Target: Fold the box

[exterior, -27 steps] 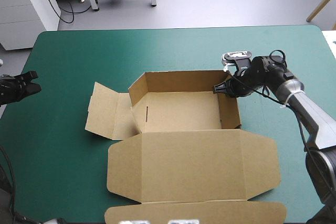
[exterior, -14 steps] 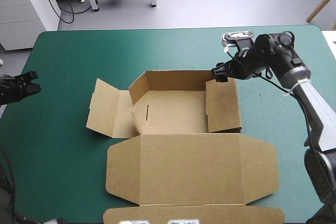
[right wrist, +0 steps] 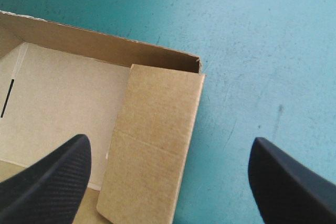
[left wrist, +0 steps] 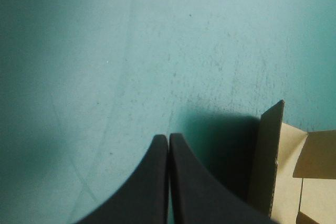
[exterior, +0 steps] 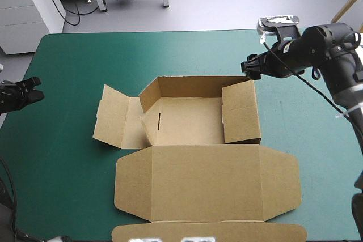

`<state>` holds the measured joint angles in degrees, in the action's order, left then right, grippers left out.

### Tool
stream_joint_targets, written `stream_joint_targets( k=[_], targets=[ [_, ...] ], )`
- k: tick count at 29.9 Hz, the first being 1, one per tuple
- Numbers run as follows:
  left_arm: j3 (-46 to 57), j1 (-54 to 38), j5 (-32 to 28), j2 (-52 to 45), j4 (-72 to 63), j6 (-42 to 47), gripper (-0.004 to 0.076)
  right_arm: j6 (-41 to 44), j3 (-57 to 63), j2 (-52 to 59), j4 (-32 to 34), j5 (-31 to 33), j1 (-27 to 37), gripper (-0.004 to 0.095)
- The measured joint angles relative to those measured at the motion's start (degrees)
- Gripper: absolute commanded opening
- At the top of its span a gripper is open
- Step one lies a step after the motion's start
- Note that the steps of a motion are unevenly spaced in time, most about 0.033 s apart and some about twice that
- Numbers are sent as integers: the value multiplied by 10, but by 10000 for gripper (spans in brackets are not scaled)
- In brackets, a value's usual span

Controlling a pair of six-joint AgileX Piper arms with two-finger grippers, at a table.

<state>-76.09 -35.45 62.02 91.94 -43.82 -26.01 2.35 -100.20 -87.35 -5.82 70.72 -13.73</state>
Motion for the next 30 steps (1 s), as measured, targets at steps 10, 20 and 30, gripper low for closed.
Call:
stream_joint_targets(
  k=[10,20,30],
  targets=[
    [0,0,3,0,1,13,-10,30,145,54,10,-10,0,756],
    [0,0,3,0,1,15,-10,62,224,-22,10,-109,-36,755],
    [0,0,3,0,1,15,-10,78,225,-97,11,-134,-49,690]
  ],
)
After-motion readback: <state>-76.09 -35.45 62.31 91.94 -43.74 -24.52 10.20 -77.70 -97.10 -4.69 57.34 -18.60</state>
